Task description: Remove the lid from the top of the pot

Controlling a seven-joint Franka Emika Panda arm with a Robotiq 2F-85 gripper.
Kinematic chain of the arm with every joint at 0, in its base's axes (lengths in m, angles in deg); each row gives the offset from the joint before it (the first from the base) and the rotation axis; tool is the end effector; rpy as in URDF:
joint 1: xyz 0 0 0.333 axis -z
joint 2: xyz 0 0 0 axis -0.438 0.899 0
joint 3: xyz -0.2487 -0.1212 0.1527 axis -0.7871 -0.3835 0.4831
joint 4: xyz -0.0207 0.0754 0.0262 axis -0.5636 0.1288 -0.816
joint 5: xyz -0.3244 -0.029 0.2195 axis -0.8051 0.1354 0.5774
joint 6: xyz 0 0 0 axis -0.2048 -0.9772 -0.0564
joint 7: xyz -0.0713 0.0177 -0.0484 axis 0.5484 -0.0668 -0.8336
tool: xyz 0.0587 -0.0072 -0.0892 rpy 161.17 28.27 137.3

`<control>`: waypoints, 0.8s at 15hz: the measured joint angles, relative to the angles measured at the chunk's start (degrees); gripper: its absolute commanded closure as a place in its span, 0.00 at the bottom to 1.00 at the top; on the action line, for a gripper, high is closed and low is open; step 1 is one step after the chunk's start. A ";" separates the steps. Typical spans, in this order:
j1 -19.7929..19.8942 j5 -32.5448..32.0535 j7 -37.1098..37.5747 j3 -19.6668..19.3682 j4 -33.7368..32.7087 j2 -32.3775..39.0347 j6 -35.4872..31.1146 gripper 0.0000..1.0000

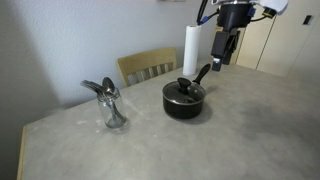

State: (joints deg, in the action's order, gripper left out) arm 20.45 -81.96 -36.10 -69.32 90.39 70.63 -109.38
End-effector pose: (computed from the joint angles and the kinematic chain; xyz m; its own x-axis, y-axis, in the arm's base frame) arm 0.5651 0.0515 0.3375 0.9780 0.2080 0.0148 0.2085 -0.9750 -0.0765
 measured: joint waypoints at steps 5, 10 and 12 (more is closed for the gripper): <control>-0.44 -4.72 6.66 1.40 -7.92 7.32 0.22 0.00; -2.43 -7.97 17.61 1.72 -15.39 14.52 1.04 0.00; -3.03 -7.77 21.10 1.75 -18.25 17.07 2.20 0.00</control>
State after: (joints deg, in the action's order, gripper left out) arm 17.42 -89.73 -15.00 -67.56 72.14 87.71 -107.17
